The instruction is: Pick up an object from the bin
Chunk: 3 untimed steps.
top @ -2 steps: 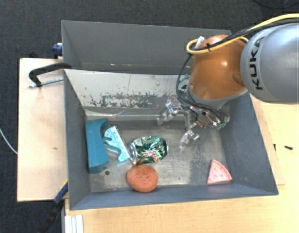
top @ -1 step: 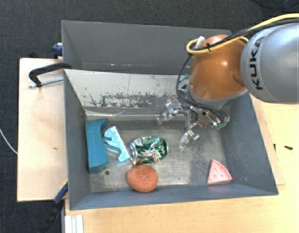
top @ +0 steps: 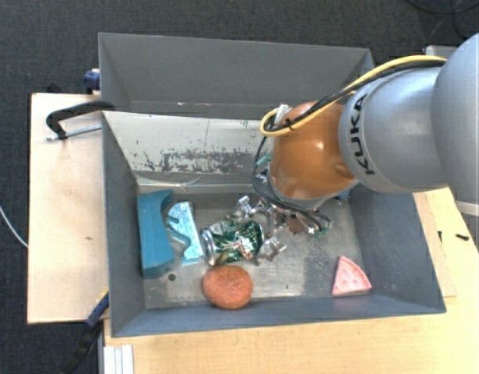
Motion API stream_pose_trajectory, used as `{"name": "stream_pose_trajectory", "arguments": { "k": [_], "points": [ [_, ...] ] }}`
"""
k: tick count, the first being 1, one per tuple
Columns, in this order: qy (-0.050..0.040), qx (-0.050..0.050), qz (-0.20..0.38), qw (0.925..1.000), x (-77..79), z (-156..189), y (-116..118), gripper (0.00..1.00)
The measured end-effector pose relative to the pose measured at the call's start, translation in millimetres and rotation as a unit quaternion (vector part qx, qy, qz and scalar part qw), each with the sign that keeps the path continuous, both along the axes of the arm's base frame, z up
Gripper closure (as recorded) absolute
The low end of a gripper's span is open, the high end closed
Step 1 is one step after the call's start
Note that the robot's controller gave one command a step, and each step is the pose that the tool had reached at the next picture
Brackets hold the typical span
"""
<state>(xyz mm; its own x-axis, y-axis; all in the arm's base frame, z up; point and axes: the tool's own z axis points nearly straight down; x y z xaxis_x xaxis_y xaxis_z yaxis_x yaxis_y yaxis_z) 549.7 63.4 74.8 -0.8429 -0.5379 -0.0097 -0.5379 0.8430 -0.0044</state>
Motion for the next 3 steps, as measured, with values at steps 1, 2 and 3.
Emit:
{"name": "stream_pose_trajectory", "arguments": {
  "k": [1,2,3],
  "points": [
    [0.0000,0.000,0.000,1.0000,0.0,0.0,0.0,1.00],
    [0.0014,0.004,-0.009,1.0000,10.9,-0.3,-21.5,1.00],
    [-0.0022,0.001,-0.002,1.0000,18.3,191.5,-7.6,1.00]
  ]
}}
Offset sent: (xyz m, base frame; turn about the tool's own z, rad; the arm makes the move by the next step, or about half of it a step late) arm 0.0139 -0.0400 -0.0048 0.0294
